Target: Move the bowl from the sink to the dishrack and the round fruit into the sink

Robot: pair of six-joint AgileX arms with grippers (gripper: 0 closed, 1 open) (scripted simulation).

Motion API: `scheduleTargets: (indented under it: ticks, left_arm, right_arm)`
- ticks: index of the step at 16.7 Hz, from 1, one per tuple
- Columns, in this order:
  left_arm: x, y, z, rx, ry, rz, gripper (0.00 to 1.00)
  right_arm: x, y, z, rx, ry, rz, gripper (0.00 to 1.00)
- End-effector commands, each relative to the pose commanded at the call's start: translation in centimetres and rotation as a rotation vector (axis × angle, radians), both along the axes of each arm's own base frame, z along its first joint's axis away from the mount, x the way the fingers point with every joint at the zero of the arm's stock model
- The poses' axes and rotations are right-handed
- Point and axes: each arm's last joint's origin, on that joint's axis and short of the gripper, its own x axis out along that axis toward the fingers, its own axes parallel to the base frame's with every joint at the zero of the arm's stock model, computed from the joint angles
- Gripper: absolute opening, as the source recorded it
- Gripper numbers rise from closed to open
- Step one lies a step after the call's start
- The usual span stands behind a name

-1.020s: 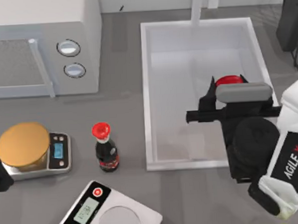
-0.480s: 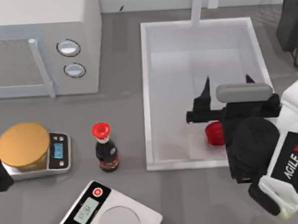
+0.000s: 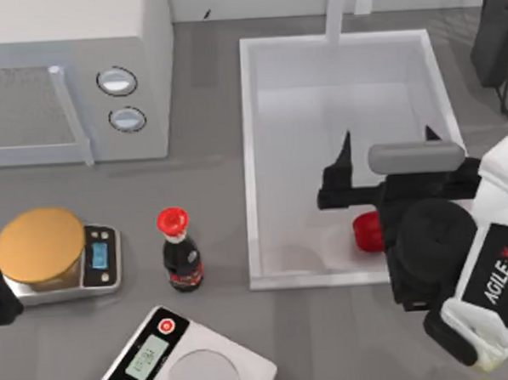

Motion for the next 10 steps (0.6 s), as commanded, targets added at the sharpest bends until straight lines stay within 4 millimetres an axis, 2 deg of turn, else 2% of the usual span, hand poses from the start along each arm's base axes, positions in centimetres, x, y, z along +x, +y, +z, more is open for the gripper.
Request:
scheduleTargets:
  ticks: [3, 5, 10]
  left_arm:
    - [0.0, 0.0, 0.0, 0.000, 0.000, 0.000, 1.00]
    - [0.0, 0.0, 0.0, 0.000, 0.000, 0.000, 1.00]
    - [0.0, 0.0, 0.0, 0.000, 0.000, 0.000, 1.00]
  right_arm:
    - [0.1, -0.2, 0.5, 0.000, 0.000, 0.002, 1.00]
    - [0.4, -0.8, 1.7, 0.001, 0.001, 0.005, 1.00]
    - [0.0, -4.4, 7.5, 0.002, -0.003, 0.007, 1.00]
